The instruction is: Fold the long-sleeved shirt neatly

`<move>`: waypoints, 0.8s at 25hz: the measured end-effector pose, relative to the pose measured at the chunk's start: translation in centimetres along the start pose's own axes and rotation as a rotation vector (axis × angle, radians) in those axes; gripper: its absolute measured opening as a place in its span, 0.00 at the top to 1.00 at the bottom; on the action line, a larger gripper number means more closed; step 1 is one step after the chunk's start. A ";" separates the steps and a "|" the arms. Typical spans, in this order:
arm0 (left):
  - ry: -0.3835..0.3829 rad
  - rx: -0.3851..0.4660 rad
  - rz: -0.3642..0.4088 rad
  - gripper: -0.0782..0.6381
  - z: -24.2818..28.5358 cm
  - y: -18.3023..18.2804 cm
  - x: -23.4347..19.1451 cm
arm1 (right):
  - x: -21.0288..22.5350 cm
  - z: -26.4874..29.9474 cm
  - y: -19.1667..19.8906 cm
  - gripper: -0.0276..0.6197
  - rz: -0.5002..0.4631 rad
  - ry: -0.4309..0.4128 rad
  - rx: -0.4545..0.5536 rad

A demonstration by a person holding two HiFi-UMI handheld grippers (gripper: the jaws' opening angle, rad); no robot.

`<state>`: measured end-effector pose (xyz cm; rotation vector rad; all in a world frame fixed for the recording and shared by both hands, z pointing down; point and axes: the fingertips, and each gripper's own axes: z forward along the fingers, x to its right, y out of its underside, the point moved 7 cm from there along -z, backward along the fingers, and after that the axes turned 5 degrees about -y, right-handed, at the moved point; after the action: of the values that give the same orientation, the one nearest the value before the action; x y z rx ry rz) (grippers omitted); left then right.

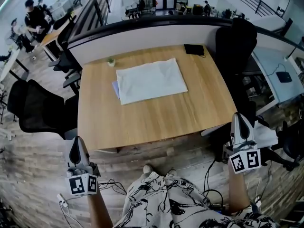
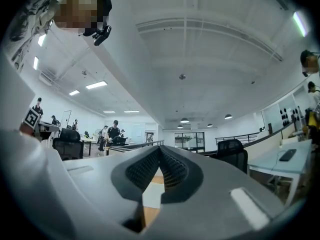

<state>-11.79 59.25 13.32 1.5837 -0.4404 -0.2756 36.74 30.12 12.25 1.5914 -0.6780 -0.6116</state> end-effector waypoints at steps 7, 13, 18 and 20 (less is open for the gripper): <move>-0.043 -0.046 -0.020 0.88 0.0 2.4 -2.1 | -0.5 0.7 1.1 0.95 -0.017 0.003 -0.004; -0.065 -0.058 -0.041 0.88 0.4 3.6 -1.9 | -0.8 1.2 3.0 0.95 -0.018 0.008 -0.031; -0.048 -0.051 -0.031 0.88 1.1 3.5 -1.1 | -1.0 1.8 3.4 0.95 -0.013 -0.006 -0.035; -0.045 -0.050 -0.032 0.88 1.2 3.5 -1.0 | -1.1 2.1 3.4 0.95 -0.008 -0.010 -0.038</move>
<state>-13.61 58.53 16.68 1.5393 -0.4403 -0.3442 34.20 29.22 15.43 1.5574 -0.6645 -0.6354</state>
